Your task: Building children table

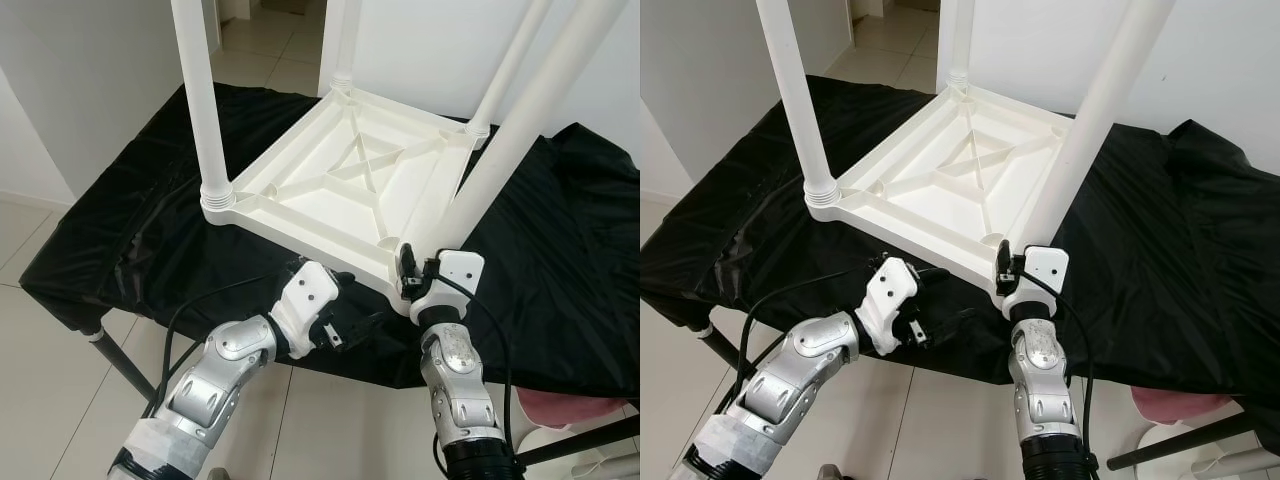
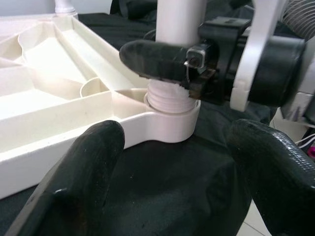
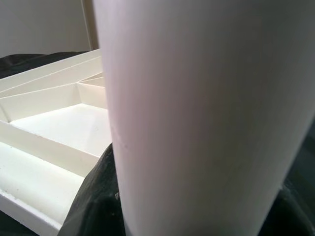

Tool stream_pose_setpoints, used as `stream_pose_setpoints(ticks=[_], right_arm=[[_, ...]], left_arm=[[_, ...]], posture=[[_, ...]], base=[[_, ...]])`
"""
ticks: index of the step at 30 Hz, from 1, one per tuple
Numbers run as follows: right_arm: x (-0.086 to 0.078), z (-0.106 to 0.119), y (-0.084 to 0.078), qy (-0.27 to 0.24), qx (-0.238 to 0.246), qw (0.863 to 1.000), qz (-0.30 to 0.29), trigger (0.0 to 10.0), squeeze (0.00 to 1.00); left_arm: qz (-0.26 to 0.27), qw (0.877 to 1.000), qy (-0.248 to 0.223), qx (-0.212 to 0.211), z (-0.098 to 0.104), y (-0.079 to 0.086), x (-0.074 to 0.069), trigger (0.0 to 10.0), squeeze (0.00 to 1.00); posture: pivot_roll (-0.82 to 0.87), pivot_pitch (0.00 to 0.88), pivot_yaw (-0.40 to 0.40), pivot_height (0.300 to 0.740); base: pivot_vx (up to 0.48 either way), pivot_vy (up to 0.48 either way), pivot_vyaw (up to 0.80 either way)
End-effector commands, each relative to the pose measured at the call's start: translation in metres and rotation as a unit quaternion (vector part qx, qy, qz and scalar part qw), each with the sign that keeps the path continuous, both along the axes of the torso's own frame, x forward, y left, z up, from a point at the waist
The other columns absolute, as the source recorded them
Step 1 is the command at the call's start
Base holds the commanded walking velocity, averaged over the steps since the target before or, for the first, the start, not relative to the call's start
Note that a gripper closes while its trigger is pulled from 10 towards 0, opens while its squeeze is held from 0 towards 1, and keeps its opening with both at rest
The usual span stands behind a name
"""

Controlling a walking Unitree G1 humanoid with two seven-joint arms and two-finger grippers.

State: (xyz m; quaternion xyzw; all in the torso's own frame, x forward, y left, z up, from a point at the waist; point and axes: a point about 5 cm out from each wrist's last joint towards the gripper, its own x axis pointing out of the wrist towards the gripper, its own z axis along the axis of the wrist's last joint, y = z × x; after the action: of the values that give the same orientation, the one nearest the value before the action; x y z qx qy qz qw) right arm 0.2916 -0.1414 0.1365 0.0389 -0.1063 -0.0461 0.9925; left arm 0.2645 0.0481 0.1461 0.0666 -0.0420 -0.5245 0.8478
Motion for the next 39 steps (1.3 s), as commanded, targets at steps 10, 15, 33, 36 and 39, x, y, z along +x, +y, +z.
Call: stream_pose_setpoints(ticks=[10, 15, 33, 36, 39], right_arm=[[-0.008, -0.006, 0.001, 0.008, 0.009, 1.000, -0.002, 10.0, 1.00], [-0.009, -0.006, -0.006, 0.009, -0.015, 1.000, 0.014, 10.0, 1.00], [0.009, 0.005, -0.010, 0.002, -0.089, 0.968, 0.236, 10.0, 0.00], [0.009, 0.003, -0.015, 0.007, -0.097, 0.962, 0.256, 10.0, 0.00], [0.009, 0.002, -0.021, 0.014, -0.105, 0.956, 0.274, 10.0, 0.00]], left_arm=[[0.003, 1.000, 0.003, -0.003, 0.001, -0.001, 0.000, 10.0, 0.00], [0.004, 1.000, 0.002, -0.001, 0.001, 0.000, 0.000, 10.0, 0.00], [0.017, 1.000, -0.002, -0.002, 0.002, 0.004, 0.002, 10.0, 0.00], [0.017, 1.000, -0.002, -0.002, 0.002, 0.004, 0.001, 10.0, 0.00], [0.016, 1.000, -0.002, -0.001, 0.002, 0.004, 0.001, 10.0, 0.00]], posture=[[0.02, 0.102, -0.057, 0.740], [0.02, 0.100, -0.059, 0.740], [0.03, 0.098, -0.072, 0.740], [0.03, 0.099, -0.072, 0.740], [0.03, 0.099, -0.072, 0.740]], base=[[0.000, 0.000, 0.00], [0.000, 0.000, 0.00], [0.000, 0.000, 0.00], [0.000, 0.000, 0.00], [0.000, 0.000, 0.00]])
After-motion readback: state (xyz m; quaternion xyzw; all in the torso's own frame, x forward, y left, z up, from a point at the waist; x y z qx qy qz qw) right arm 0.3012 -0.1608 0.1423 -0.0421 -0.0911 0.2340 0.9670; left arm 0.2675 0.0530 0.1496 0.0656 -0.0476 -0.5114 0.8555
